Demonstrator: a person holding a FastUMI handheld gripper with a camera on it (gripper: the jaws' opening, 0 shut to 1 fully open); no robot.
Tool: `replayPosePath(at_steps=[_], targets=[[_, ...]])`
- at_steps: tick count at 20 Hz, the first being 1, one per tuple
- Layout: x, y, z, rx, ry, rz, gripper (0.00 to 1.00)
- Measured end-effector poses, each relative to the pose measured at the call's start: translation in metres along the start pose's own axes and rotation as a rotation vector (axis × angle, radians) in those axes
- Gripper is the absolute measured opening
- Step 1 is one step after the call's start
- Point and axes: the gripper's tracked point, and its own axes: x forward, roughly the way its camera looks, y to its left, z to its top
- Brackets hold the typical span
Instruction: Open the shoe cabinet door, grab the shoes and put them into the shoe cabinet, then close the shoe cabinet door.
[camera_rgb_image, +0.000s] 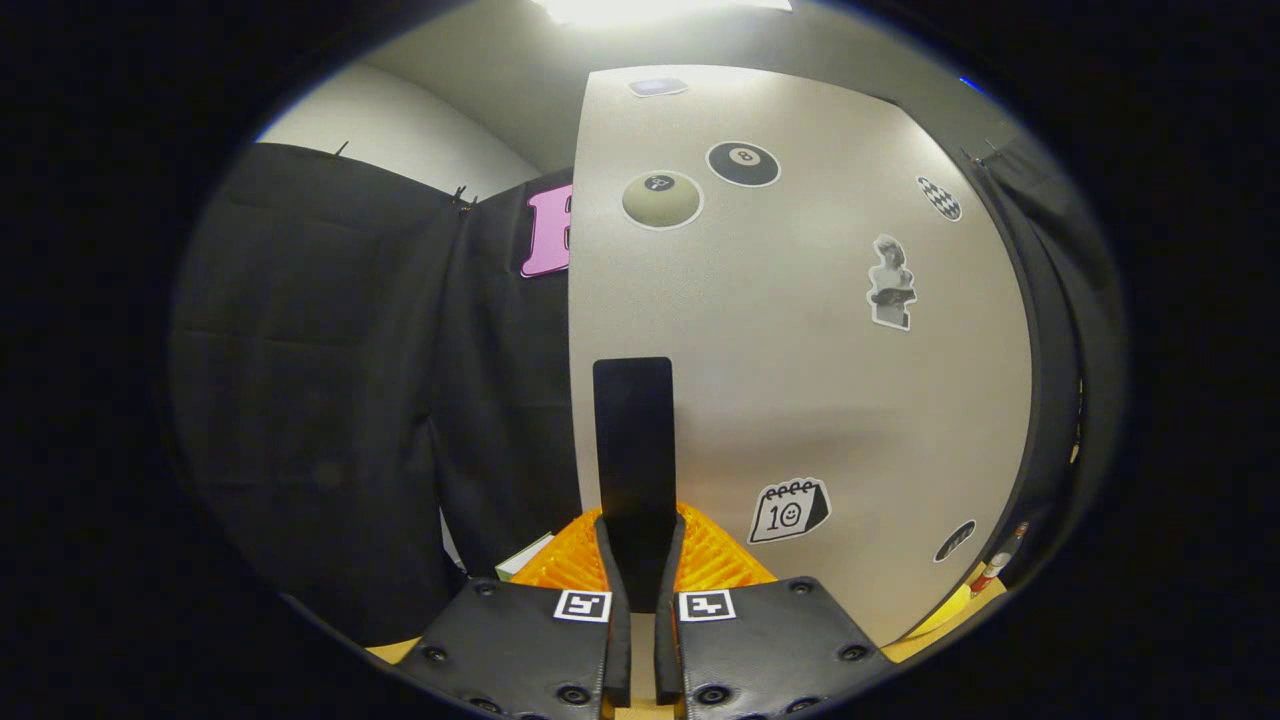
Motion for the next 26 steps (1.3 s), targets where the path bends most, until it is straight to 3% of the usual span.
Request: replayPosePath(at_steps=[26], targets=[[-0.096, -0.045, 0.005, -0.038, 0.017, 0.019, 0.10]])
